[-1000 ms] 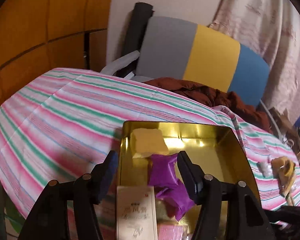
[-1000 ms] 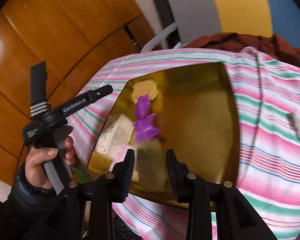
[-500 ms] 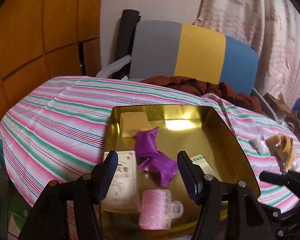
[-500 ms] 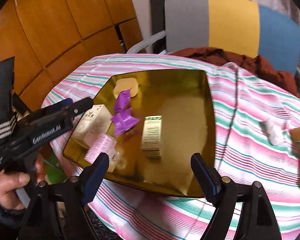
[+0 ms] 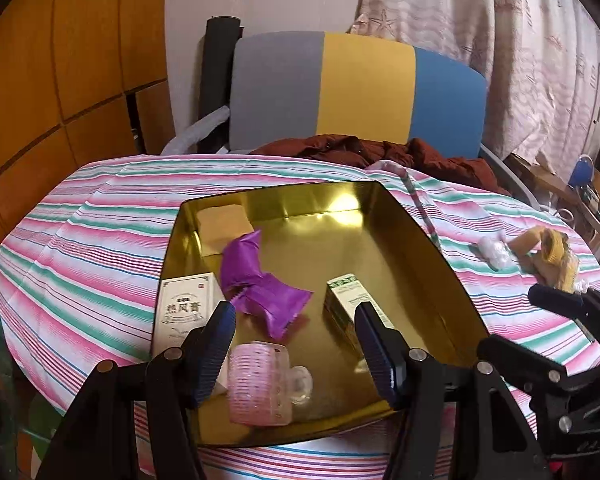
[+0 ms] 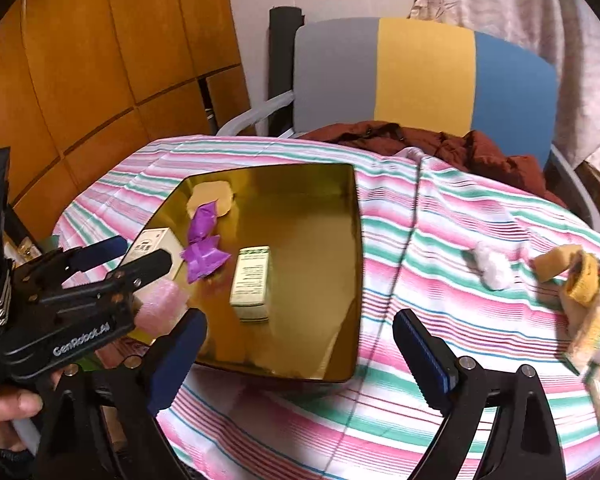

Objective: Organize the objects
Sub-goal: 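Lower the purple packet and juice box into the gold tray, opening both tools, then move both tools back over the remaining pile of items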

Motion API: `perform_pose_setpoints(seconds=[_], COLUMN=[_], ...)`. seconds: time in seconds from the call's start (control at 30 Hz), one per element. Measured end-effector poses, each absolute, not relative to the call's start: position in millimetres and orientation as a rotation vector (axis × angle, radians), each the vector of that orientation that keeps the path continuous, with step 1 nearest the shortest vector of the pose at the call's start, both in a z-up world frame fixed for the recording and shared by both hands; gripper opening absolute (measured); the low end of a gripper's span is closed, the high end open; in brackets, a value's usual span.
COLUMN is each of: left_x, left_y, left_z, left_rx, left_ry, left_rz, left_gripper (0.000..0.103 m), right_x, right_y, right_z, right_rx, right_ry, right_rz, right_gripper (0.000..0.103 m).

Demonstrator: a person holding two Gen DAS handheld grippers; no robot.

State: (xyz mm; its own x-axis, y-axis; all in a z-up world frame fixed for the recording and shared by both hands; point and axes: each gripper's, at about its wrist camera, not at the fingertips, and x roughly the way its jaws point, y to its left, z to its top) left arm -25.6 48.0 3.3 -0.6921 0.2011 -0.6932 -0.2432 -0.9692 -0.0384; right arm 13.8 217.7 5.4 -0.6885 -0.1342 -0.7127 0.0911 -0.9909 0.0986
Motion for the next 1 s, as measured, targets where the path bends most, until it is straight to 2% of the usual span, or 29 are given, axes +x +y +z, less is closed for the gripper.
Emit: perform_pose_setpoints(seconds=[0.2,0.5,0.7,1.0], left_x=[-20.6,-20.7,-18.8,-20.2], left_y=[60.3,72.6,82.6,105.6], left_z=[1.9,-8.8,-8.9,-1.9], left_rx=[-1.084,-1.115,-1.108,-1.074], left_ry=[0.101,0.092,0.125,0.142], left_rz=[2.64,2.553,2.516,2.453], left_gripper=[0.063,0.063,0.063,0.063], right_x=[13.8,14.2,20.5,39.6], right_y=[235.6,286.7,341.4,446.1], right_z=[3.2,-7.9,-3.9,10.2], right_rx=[1.203,1.32,1.366,1.375], right_ry=[-0.11,-0.227,-0.368,-0.482], right_rz=[-2.832,-2.908,-2.988,-3.216], right_gripper=[0.103,0.103,0.103,0.103])
